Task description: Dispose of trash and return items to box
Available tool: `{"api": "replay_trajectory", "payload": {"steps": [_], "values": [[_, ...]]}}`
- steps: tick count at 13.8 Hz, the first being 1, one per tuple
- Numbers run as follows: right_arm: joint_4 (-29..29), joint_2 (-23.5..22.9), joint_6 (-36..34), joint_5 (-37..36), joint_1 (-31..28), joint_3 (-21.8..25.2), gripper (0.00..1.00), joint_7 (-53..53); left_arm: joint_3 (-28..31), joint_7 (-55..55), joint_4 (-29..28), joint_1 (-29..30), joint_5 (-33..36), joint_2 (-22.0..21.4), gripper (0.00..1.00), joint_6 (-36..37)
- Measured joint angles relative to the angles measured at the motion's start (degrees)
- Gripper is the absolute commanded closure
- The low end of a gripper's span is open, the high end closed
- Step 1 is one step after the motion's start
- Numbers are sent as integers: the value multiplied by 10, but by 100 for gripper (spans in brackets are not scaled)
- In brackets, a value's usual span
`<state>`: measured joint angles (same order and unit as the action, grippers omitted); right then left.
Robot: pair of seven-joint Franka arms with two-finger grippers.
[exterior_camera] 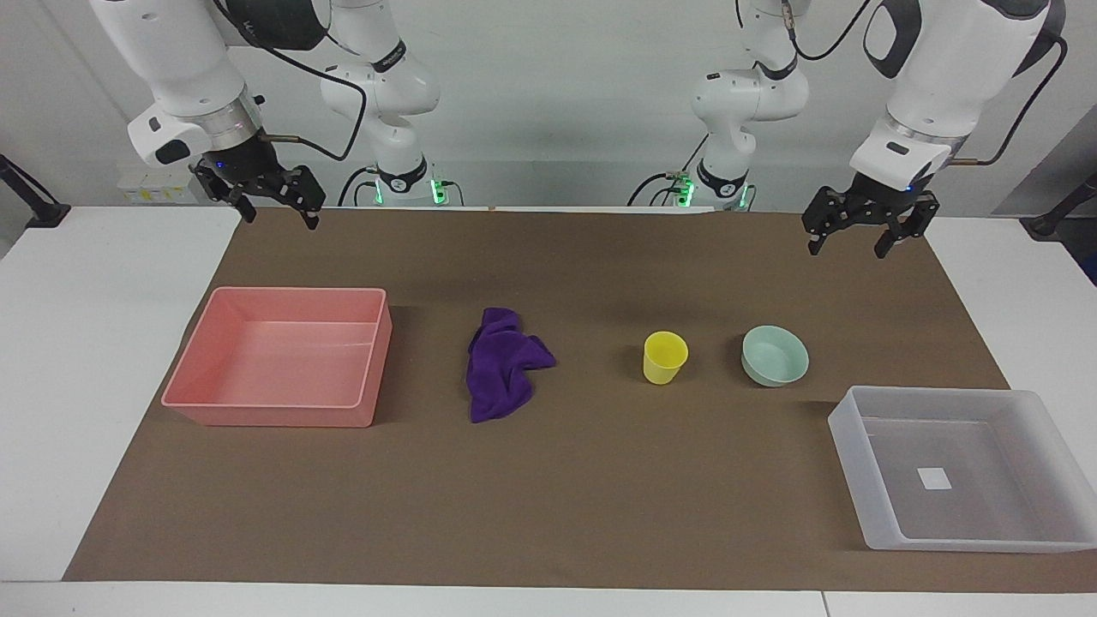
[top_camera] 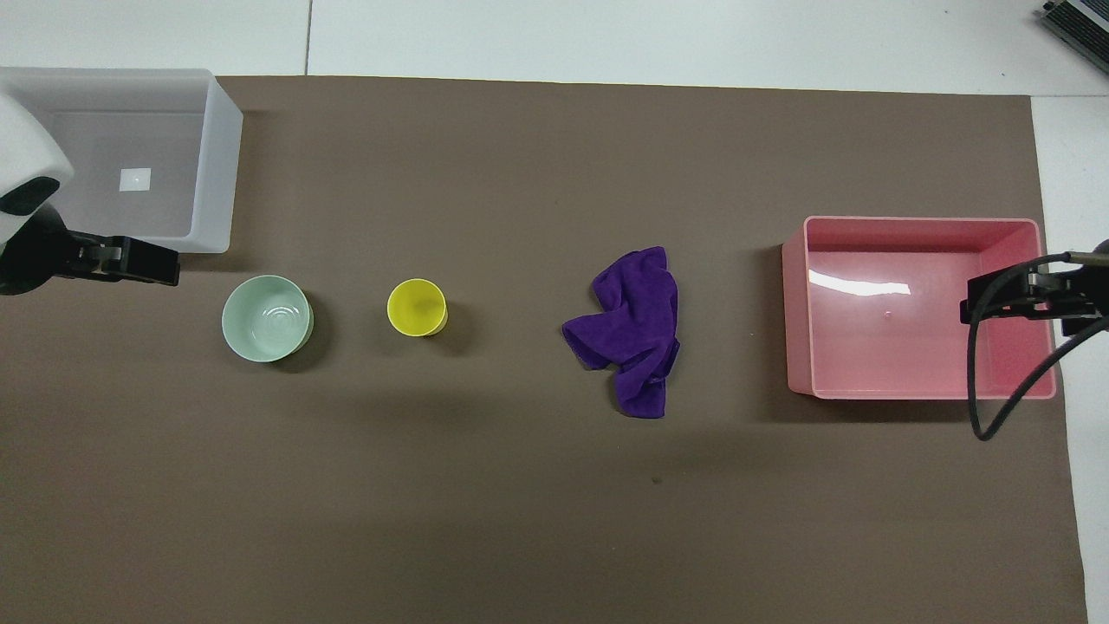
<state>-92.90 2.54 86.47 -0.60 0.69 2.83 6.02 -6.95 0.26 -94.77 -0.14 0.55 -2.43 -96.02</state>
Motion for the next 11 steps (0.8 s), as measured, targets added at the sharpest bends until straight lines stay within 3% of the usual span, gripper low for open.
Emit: {"api": "replay_trajectory", "payload": {"steps": [11], "values": [[0, 0, 0, 0, 0, 0, 0, 0, 0, 0, -9, 2, 0, 0, 0, -9]]}}
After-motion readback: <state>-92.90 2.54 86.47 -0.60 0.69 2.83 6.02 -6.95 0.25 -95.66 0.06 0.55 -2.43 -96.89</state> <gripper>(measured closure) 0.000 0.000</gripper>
